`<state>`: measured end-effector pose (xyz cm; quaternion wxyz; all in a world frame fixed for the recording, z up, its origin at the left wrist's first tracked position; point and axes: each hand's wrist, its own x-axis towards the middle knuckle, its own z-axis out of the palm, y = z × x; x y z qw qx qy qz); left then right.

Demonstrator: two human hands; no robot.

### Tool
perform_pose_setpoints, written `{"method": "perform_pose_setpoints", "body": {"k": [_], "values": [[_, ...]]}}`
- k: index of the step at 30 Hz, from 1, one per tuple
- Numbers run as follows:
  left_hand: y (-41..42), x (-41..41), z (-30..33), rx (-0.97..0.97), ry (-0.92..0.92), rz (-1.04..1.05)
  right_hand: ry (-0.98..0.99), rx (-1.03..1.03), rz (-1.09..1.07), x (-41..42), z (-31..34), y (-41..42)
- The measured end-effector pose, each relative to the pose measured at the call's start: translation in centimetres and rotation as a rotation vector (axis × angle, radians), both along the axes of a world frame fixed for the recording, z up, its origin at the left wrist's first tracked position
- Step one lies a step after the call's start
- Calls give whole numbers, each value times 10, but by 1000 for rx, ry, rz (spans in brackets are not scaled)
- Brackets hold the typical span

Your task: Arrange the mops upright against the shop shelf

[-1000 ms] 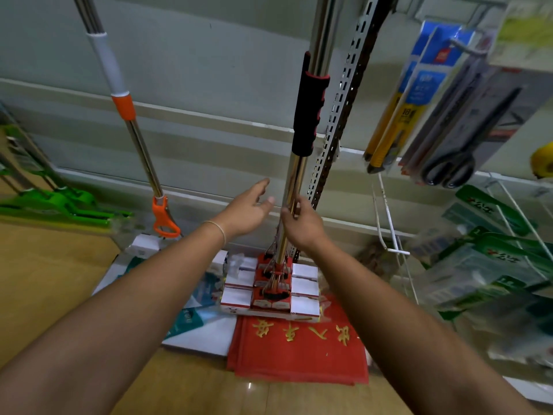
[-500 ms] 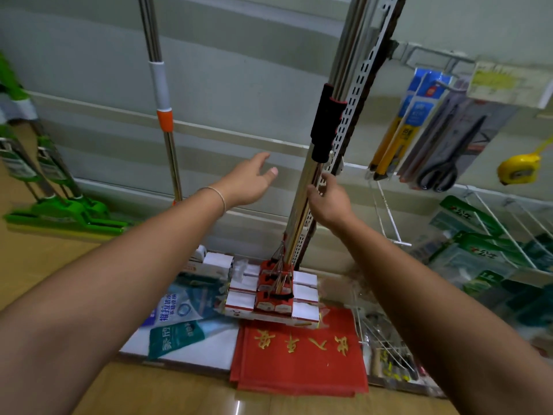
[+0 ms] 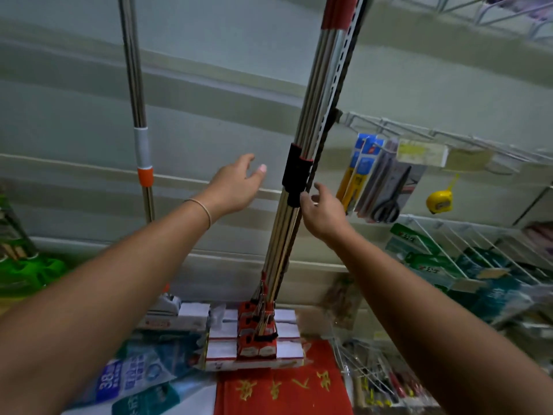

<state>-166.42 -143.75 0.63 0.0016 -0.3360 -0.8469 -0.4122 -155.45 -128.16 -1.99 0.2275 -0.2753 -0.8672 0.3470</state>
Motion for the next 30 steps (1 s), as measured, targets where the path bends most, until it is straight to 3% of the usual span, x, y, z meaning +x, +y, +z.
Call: {"method": "perform_pose_setpoints", "body": {"k": [8,17,30], "values": [[-6,36,68,94,126,95,178,39,77,30,64,6],[-11,85,83,166,150,180,253,44,196,59,93,9],[-47,100,119,241,157,190,326,112,121,86,128,-8]]}}
